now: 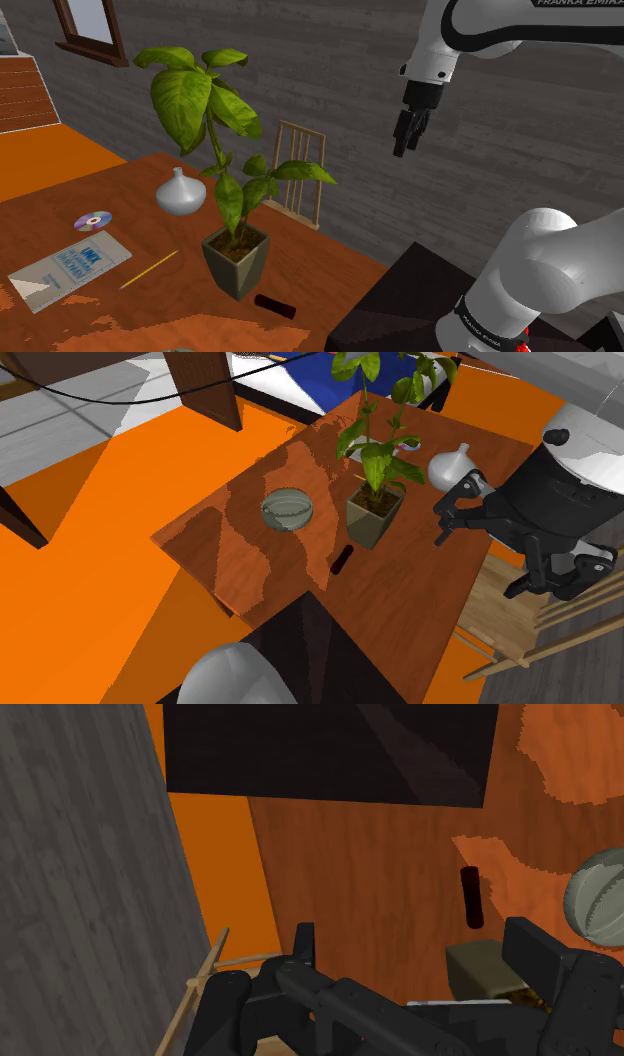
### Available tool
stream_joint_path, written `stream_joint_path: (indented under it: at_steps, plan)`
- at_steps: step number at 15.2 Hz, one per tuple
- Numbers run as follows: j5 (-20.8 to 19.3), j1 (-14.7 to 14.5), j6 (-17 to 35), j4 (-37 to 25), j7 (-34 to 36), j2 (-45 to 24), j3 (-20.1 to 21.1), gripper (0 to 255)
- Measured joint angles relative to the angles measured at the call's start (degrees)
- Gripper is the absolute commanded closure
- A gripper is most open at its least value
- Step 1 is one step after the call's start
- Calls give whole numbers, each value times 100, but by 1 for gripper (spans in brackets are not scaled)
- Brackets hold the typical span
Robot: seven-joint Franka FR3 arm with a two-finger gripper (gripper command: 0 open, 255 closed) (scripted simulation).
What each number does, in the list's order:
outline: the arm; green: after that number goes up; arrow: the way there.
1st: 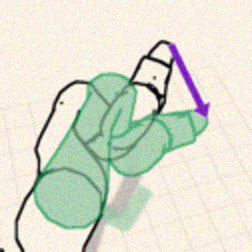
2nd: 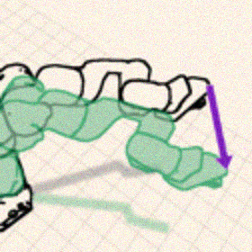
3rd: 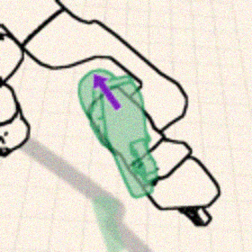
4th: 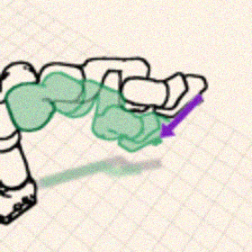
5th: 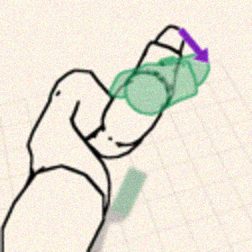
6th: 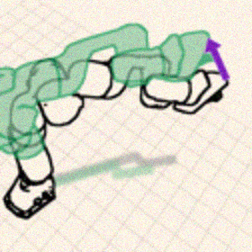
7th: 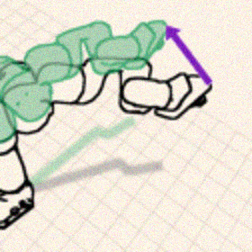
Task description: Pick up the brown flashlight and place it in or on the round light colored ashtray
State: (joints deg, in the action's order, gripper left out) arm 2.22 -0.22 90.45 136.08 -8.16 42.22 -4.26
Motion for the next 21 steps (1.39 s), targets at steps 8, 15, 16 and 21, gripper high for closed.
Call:
stream_joint_path:
  at_steps: [8, 15, 16, 21]
  plan:
    - [273, -252, 1054, 677, 133, -446, 299, 0]
    - [603, -582, 2261, 1087, 251, -1296, 655, 0]
    - [658, -636, 2506, 1146, 268, -1491, 716, 0]
    - [867, -862, 3397, 1177, 309, -2374, 957, 0]
